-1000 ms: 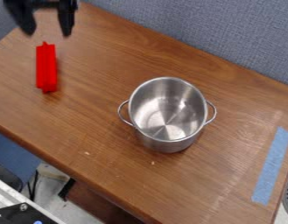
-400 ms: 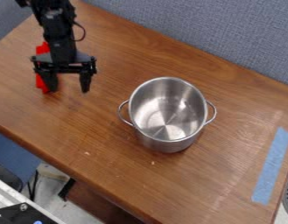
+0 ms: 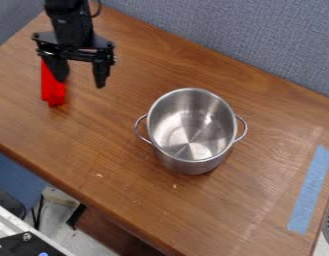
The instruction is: Put the red object in the metal pot
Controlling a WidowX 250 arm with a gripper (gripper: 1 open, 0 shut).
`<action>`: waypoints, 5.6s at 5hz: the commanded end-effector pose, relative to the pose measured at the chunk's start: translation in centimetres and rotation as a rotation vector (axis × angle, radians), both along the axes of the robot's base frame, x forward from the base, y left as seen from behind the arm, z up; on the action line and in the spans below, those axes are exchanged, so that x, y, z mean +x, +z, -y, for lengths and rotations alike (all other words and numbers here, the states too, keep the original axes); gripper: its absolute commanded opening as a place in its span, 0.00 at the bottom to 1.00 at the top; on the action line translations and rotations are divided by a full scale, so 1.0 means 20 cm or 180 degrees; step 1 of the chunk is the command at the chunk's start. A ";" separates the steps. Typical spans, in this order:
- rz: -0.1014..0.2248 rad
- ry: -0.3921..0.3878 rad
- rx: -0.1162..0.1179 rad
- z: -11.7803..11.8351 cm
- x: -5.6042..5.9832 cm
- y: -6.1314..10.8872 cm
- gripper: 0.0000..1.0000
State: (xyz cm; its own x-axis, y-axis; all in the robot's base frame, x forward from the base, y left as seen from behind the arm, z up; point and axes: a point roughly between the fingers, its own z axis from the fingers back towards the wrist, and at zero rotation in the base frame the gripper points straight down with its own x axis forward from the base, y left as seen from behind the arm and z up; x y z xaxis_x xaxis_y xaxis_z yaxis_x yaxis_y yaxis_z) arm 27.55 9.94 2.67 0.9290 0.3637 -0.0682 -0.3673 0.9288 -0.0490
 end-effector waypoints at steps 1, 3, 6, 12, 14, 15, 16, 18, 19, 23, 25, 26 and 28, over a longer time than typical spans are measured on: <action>0.0122 0.0327 0.0136 -0.04 0.15 -0.03 1.00; 0.0168 0.0724 0.0127 -0.12 0.23 0.02 1.00; 0.0196 -0.0013 0.0074 -0.15 0.09 0.29 1.00; 0.0219 -0.1250 0.0214 -0.09 0.07 0.02 1.00; 0.0204 -0.0465 0.0323 -0.27 -0.01 -0.09 1.00; 0.0165 -0.0019 0.0374 -0.34 -0.03 -0.10 1.00; 0.0130 0.0201 0.0376 -0.31 -0.03 -0.15 0.00; 0.0256 0.0593 0.0356 -0.20 0.00 -0.09 0.00; 0.0316 0.0975 0.0412 -0.13 -0.12 -0.01 0.00; 0.0414 0.0765 0.0089 0.01 -0.31 0.28 0.00; 0.0580 0.1905 0.0257 0.15 -0.21 0.61 0.00; 0.0696 0.1345 0.0161 0.27 -0.15 0.63 0.00; 0.0595 0.1229 0.0517 0.16 -0.09 0.57 1.00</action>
